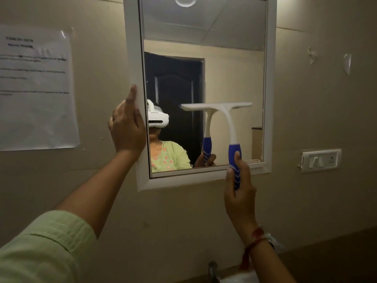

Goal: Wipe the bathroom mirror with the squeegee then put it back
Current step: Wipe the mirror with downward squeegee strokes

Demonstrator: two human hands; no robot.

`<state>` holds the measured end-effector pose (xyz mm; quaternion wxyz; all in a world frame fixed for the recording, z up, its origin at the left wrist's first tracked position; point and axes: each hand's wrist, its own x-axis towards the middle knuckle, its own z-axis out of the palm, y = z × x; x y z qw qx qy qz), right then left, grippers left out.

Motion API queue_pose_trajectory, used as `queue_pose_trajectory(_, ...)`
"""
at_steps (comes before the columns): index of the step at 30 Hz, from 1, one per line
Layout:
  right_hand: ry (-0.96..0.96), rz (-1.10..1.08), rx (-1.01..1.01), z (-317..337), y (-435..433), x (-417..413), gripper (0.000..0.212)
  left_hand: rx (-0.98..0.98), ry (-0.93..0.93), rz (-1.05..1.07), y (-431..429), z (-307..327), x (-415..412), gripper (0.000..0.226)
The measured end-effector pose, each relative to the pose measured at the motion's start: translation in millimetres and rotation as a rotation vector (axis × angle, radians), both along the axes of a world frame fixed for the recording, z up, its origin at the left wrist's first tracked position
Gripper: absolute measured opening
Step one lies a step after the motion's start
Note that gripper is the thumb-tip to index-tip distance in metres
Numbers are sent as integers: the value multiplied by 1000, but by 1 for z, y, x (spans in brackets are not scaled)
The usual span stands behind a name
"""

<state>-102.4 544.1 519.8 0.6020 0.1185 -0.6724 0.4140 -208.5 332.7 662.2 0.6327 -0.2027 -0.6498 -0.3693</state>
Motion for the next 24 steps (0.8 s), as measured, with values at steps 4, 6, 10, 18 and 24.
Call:
queue_pose_trajectory(4,36,1,-10,20,1,-2,41,-2,1,2,0,0,0,46)
queue_pose_trajectory(6,7,0,-20,1,-1,0,40,1,8,5,0,0,1,46)
queue_pose_trajectory(10,-76,-14,-34,-50,-4,8,41,-3,-7,20,-1,-1,0,45)
queue_pose_trajectory(18,-12,67,-79,6,5,8,39,-50,-47,59,-1,-1,-1,48)
queue_pose_trajectory(24,-119,21,-36,-40,4,16,43,-25,-49,73,0,-1,-2,44)
